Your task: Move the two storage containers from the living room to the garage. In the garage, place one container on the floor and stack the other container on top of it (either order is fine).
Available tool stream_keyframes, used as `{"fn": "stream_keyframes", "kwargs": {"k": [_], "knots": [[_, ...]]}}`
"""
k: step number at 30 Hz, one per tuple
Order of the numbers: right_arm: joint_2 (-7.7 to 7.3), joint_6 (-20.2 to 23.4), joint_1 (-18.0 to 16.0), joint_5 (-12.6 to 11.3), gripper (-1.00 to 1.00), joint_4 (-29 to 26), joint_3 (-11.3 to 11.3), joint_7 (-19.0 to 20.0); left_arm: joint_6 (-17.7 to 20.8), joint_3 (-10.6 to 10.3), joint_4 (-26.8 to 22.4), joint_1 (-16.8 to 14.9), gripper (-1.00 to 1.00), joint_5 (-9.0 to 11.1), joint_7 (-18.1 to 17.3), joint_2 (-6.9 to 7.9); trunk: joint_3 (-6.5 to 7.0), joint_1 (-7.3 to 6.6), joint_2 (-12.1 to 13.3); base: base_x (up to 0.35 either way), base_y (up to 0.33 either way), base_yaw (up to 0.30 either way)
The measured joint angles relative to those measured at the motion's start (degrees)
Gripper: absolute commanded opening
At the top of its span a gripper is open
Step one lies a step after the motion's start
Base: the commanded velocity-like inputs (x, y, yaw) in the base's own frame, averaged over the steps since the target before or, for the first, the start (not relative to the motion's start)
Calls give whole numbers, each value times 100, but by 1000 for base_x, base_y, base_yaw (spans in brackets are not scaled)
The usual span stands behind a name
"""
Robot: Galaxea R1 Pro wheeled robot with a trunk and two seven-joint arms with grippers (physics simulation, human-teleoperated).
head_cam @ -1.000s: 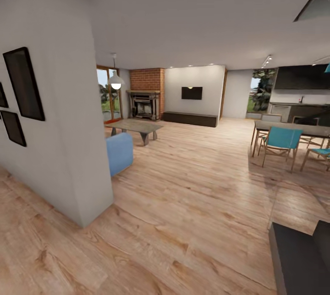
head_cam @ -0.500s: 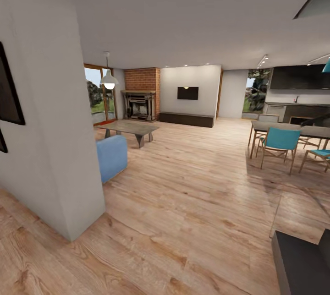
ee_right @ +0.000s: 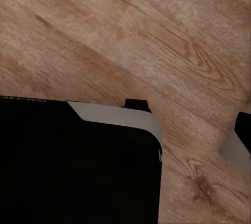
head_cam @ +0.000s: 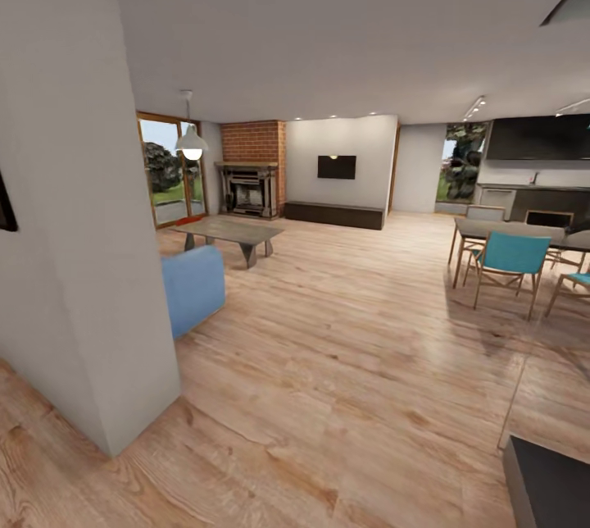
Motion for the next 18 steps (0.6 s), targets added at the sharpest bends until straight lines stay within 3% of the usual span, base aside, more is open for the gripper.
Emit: {"fn": "stream_keyframes", "kwargs": {"k": [9,18], "knots": [[-7,9,0,-68,100,1,-64,-18,5,0,0,0,100,0,1,0,0,0,0,332,0,-13],[-1,6,1,-25,100,-2,-11,-2,0,0,1,-1,100,-1,3,-1,0,0,0,332,0,-211]]}}
